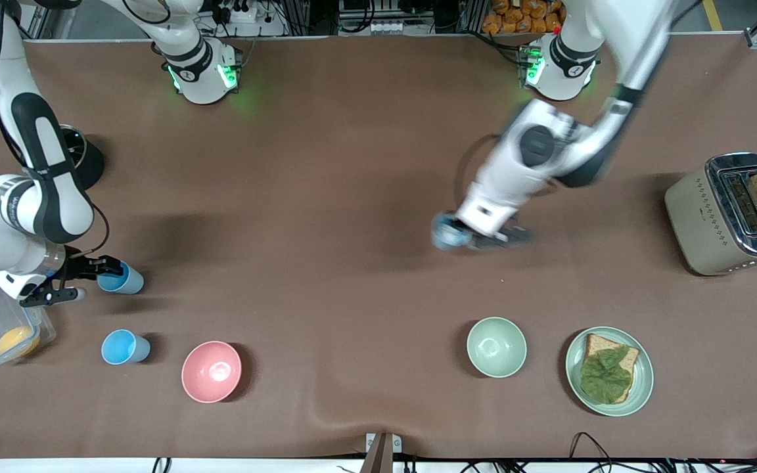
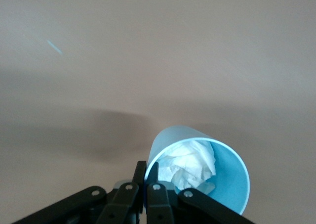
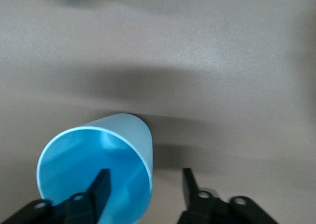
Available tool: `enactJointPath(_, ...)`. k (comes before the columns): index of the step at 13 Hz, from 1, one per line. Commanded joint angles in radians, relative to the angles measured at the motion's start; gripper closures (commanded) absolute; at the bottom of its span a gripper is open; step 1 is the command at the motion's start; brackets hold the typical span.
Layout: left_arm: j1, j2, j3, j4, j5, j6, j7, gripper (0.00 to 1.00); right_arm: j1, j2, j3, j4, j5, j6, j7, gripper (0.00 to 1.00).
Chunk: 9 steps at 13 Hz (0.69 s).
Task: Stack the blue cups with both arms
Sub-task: 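Set the cup down mid-table with the left gripper while the right gripper lifts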
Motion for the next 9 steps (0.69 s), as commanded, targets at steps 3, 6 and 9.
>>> enactJointPath(3, -0.203, 0.145, 0.015, 0.139, 0.094, -0.017, -0.327, 1.0, -0.007, -0.012, 0.006, -0.009, 0.036, -0.012, -0.013, 1.0)
enactJointPath(6, -0.252, 0.198, 0.013, 0.146, 0.184, 0.004, -0.421, 1.0, 0.002, -0.069, 0.007, -0.008, 0.036, -0.134, 0.004, 1.0)
enactJointPath(9, -0.302, 0.251, 0.015, 0.147, 0.214, 0.073, -0.491, 1.0, 0.06, -0.175, 0.01, 0.014, 0.034, -0.354, 0.146, 1.0)
